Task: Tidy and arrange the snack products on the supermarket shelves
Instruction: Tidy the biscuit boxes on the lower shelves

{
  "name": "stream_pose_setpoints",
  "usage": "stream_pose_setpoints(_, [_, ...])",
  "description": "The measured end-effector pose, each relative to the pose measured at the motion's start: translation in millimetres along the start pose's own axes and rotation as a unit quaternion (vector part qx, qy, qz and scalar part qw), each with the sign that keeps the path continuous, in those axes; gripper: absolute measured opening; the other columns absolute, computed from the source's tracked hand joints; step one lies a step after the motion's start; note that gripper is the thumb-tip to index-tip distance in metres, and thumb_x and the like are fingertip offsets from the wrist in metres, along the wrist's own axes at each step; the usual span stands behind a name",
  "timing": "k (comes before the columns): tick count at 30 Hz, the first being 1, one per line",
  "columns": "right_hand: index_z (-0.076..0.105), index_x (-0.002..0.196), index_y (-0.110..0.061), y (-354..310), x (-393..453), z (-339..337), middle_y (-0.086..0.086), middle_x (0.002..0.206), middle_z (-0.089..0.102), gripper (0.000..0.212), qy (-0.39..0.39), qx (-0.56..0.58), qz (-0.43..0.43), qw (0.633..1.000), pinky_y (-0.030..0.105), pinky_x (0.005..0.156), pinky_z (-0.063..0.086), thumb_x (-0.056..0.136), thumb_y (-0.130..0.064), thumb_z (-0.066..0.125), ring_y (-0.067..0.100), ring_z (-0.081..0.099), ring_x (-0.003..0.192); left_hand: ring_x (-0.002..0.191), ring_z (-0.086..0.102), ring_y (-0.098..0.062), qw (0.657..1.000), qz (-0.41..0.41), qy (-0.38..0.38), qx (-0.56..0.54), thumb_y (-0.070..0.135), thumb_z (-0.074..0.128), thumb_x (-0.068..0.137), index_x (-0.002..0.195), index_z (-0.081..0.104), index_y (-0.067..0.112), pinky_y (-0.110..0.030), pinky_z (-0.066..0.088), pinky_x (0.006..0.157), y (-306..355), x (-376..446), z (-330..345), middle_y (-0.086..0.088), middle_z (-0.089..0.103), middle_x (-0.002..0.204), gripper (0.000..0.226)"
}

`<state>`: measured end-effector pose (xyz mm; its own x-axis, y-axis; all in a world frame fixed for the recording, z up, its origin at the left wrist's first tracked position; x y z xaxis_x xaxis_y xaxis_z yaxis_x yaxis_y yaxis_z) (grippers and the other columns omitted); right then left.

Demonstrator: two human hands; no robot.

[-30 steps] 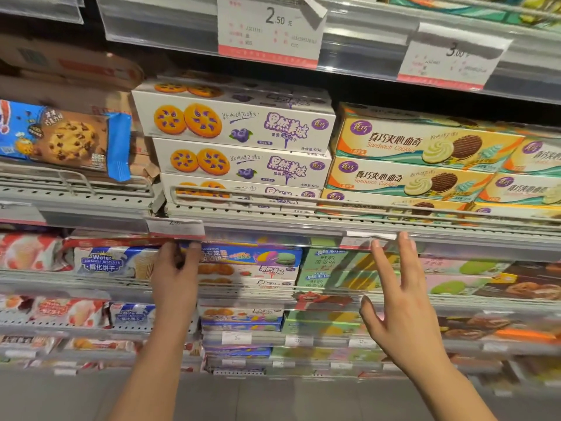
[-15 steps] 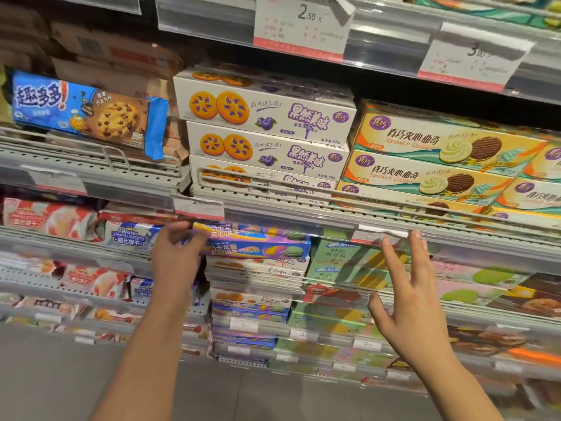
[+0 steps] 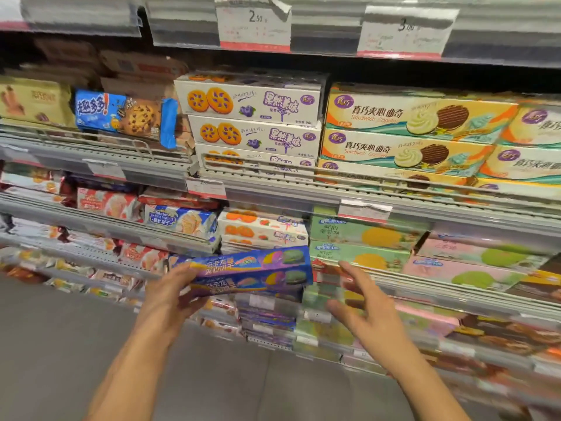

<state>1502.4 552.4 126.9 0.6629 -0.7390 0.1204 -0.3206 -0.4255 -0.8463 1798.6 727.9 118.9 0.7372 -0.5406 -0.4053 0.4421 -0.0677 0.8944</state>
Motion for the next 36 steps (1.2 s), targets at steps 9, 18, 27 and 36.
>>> stream_pose_setpoints(9, [0.06,0.125,-0.041,39.2,-25.8,33.2,-0.017,0.104,0.071,0.057,-0.011,0.039,0.054,0.998,0.031,0.067,0.06,0.075,-0.036,0.088,0.009,0.069,0.079,0.058,0.063,-0.014,0.983,-0.056,-0.086,0.154,0.02,0.071,0.089,0.101,0.068,0.015,-0.03,0.052,0.067,-57.5,-29.4,-2.2,-0.003,0.07,0.074,0.013])
stream_pose_setpoints(18, [0.06,0.13,-0.041,51.7,-46.1,21.8,-0.027,0.112,0.059,0.063,-0.002,-0.205,0.08,0.975,0.026,0.076,0.049,0.071,-0.051,0.081,0.007,0.06,0.093,0.101,0.07,-0.024,0.96,-0.034,-0.092,0.264,0.024,0.069,0.093,0.107,0.072,0.025,-0.044,0.055,0.09,-98.3,57.7,9.9,-0.004,0.076,0.104,0.013])
stream_pose_setpoints(27, [0.057,0.137,-0.042,36.0,-41.5,50.1,-0.021,0.106,0.056,0.065,0.077,-0.223,0.157,0.959,0.034,0.078,0.055,0.077,-0.04,0.084,0.01,0.057,0.095,0.11,0.064,-0.03,0.906,0.047,-0.113,0.406,0.008,0.075,0.081,0.131,0.053,0.012,-0.042,0.053,0.094,-99.5,175.9,14.2,-0.008,0.064,0.123,0.054])
stream_pose_setpoints(36, [0.048,0.137,-0.053,28.1,-45.8,83.4,-0.025,0.109,0.054,0.064,0.077,-0.229,0.223,0.945,0.03,0.077,0.056,0.08,-0.051,0.077,0.004,0.058,0.092,0.091,0.069,-0.037,0.87,0.088,-0.134,0.465,0.007,0.076,0.086,0.118,0.062,-0.007,-0.034,0.049,0.07,-115.6,230.3,30.2,-0.023,0.07,0.104,0.037])
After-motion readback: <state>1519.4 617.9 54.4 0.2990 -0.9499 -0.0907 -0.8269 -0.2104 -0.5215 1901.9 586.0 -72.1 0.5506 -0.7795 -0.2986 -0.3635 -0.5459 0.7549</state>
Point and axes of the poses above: each hand's wrist, its own x-axis towards the middle knuckle, its own z-axis out of the palm, y = z × x, the point moved 3 cm from there along x, towards the middle knuckle
